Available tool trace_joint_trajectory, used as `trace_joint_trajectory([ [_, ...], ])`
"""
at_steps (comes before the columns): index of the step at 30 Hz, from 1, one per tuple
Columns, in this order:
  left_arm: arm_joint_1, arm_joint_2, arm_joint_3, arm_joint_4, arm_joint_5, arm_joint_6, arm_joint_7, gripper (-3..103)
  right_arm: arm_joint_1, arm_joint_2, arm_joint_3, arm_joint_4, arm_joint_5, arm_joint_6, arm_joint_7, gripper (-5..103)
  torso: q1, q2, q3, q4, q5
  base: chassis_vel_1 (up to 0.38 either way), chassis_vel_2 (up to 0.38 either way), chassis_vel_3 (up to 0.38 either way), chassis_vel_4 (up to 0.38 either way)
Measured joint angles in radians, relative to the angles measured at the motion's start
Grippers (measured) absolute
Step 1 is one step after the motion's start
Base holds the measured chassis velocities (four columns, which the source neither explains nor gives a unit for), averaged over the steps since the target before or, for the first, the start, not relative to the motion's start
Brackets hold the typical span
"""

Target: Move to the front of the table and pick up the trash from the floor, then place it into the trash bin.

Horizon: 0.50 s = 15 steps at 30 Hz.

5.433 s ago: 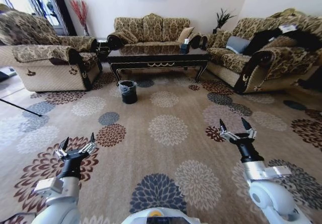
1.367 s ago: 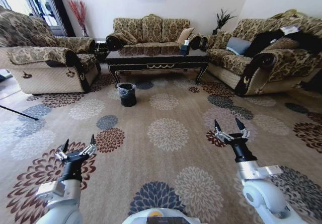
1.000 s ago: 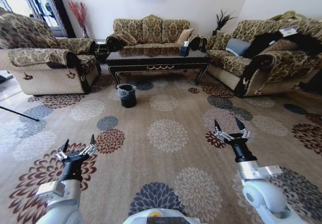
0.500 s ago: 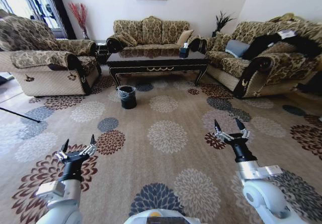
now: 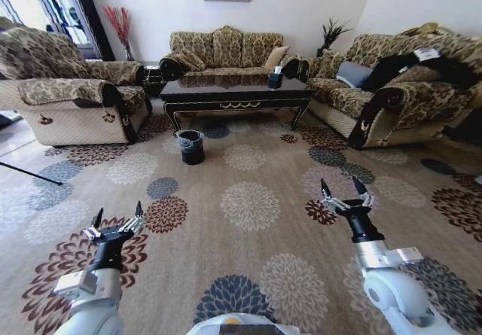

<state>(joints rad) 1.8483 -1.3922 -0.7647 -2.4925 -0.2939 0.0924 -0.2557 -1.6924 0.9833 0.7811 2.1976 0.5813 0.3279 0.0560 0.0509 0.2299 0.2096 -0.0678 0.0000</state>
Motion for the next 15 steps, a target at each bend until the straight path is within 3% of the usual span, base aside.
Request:
trace_joint_trajectory([
  [15, 0.000, 0.000, 0.000, 0.000, 0.000, 0.000, 0.000, 100, 0.000, 0.000, 0.000, 0.000, 0.000, 0.000, 0.000, 100, 0.017, 0.063, 0.047, 0.0000, 0.0000, 0.000, 0.000, 0.000, 0.000],
])
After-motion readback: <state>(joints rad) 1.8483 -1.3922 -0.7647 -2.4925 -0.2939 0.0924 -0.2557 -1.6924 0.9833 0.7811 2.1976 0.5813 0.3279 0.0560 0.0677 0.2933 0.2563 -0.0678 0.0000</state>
